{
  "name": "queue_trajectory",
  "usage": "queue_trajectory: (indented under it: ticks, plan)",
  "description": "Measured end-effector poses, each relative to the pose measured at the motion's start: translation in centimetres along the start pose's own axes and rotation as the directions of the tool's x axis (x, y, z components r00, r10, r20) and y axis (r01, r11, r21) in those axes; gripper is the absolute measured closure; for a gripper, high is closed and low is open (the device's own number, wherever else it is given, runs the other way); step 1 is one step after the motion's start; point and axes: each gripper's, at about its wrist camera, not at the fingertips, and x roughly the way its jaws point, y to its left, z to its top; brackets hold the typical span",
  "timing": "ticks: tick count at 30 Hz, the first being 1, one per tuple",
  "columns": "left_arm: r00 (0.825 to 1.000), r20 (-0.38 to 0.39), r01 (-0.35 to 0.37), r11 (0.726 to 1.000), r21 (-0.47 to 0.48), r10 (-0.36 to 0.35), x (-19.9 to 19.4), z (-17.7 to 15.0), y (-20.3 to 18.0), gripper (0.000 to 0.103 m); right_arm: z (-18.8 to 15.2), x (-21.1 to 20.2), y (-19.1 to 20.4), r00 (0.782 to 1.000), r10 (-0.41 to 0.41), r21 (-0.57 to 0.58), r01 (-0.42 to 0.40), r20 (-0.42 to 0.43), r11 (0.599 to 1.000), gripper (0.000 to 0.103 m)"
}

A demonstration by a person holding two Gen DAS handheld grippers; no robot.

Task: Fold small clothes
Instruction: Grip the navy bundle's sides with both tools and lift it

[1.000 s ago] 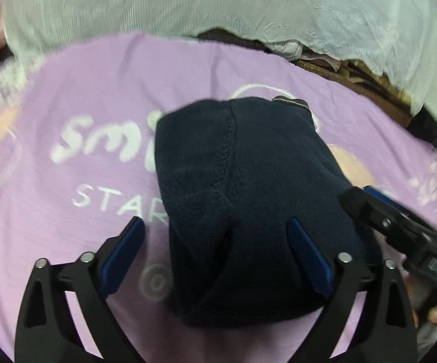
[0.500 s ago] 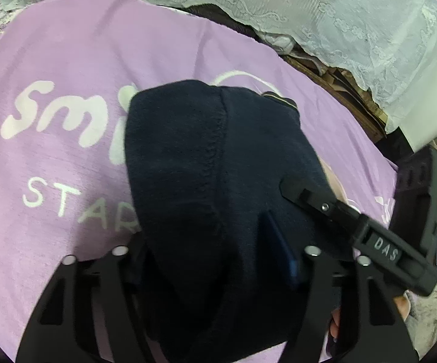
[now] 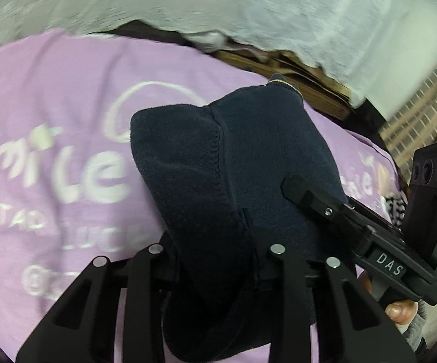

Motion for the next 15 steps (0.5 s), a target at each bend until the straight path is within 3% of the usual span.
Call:
queue_trajectory:
  ticks: [15]
  plan:
    - [0.99,-0.053,0.142,0.97,0.197,-0.134,4.9,1.7,-17.9,0.074,0.4,-12.5,-12.6,0.969,-0.214,0.106,0.201,0.123,0.974,0.051]
